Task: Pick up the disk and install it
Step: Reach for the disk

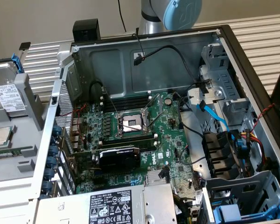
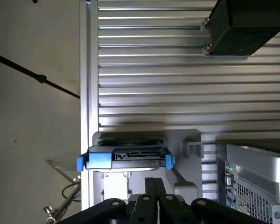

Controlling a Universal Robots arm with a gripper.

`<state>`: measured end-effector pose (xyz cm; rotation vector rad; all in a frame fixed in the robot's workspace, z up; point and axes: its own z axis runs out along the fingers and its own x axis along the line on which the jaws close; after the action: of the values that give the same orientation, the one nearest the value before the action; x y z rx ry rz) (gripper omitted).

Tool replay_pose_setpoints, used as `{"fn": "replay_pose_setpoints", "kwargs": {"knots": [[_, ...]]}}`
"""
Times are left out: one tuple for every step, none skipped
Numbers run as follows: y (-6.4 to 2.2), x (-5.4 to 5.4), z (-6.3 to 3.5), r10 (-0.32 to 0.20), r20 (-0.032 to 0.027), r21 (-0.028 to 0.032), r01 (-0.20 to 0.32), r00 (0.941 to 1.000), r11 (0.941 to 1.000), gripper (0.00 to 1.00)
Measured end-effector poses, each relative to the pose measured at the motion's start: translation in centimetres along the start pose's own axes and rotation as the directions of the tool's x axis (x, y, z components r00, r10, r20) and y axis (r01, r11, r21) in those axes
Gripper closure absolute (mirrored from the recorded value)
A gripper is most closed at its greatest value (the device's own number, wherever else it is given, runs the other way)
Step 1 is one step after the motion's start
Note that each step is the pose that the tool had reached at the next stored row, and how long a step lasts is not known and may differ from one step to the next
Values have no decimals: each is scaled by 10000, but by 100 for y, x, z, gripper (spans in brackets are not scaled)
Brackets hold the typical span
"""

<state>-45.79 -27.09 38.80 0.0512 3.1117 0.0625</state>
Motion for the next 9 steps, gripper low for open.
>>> {"fn": "replay_pose_setpoints", "kwargs": {"knots": [[19,30,0,0,0,0,0,10000,10000,89],[39,62,0,0,1,0,0,10000,10000,89],[57,92,-1,1,0,0,-1,10000,10000,89],[76,123,0,0,1,-1,0,10000,10000,89],[93,155,-1,1,0,-1,-1,10000,10000,89],[108,186,-1,0,1,-1,0,10000,10000,89],[123,219,-1,0,0,0,0,10000,10000,89],[139,253,-2,0,0,0,0,10000,10000,89],[154,286,-2,0,0,0,0,10000,10000,89]]}}
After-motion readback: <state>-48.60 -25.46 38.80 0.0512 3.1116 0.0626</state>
